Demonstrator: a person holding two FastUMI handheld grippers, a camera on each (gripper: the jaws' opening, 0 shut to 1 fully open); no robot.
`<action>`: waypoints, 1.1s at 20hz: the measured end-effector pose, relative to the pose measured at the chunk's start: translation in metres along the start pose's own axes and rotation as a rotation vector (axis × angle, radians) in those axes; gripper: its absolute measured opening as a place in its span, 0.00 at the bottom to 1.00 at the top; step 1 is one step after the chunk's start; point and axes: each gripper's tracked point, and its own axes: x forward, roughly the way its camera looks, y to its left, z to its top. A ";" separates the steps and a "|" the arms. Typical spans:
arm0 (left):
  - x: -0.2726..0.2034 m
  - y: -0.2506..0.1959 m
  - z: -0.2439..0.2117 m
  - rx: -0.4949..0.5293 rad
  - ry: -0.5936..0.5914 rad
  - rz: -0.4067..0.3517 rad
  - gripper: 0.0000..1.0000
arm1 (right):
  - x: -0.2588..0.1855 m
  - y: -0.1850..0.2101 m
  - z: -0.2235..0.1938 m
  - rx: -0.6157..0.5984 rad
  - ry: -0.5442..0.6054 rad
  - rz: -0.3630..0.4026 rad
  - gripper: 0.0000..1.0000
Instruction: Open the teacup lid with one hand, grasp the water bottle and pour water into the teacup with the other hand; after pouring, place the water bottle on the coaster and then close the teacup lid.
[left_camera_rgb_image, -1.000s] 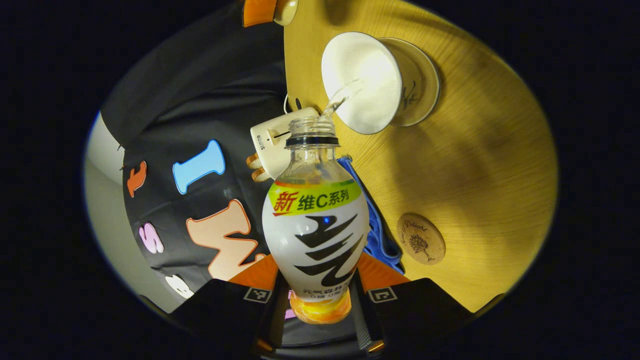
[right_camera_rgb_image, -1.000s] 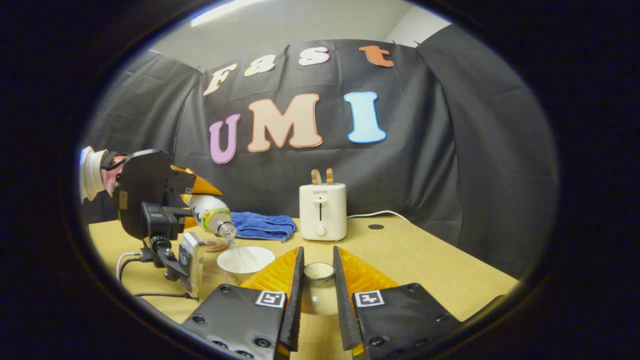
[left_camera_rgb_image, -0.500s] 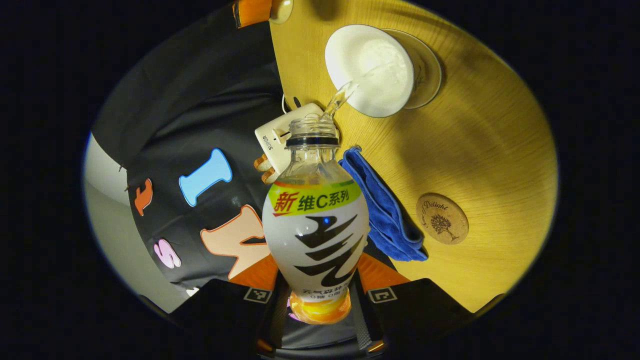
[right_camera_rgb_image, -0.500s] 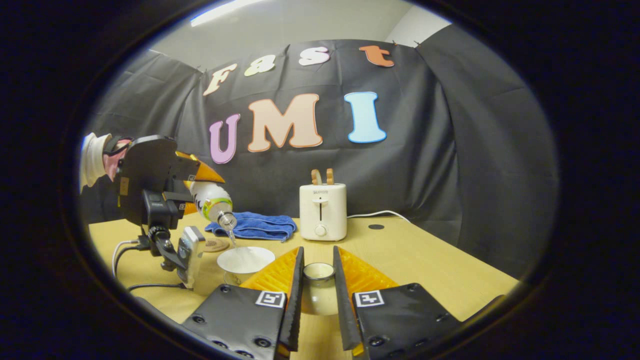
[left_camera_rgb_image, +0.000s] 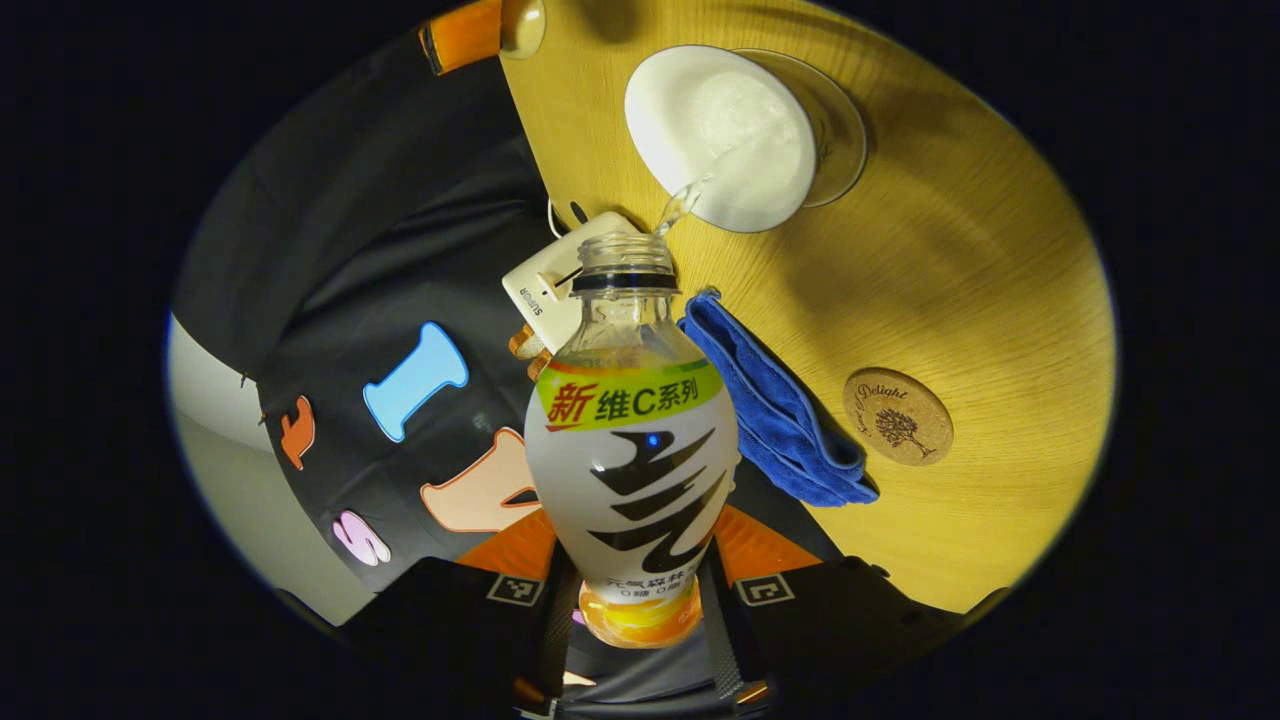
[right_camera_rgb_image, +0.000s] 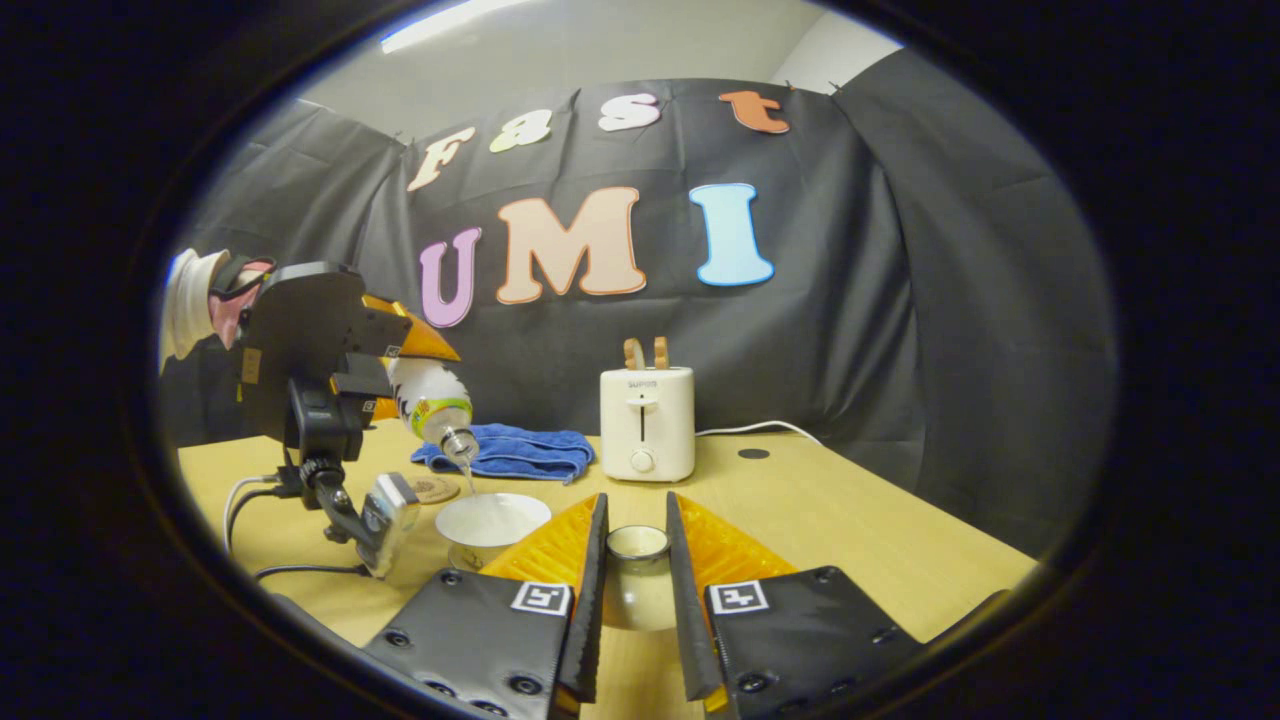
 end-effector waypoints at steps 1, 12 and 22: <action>0.001 0.000 0.000 -0.004 0.001 -0.004 0.54 | 0.000 0.000 0.000 0.000 0.001 0.001 0.36; -0.007 -0.054 -0.002 -0.640 -0.061 -0.112 0.54 | 0.000 -0.001 0.001 0.000 0.000 -0.001 0.36; -0.016 -0.061 -0.020 -1.647 -0.052 0.065 0.53 | 0.000 -0.002 0.000 0.000 0.001 0.005 0.36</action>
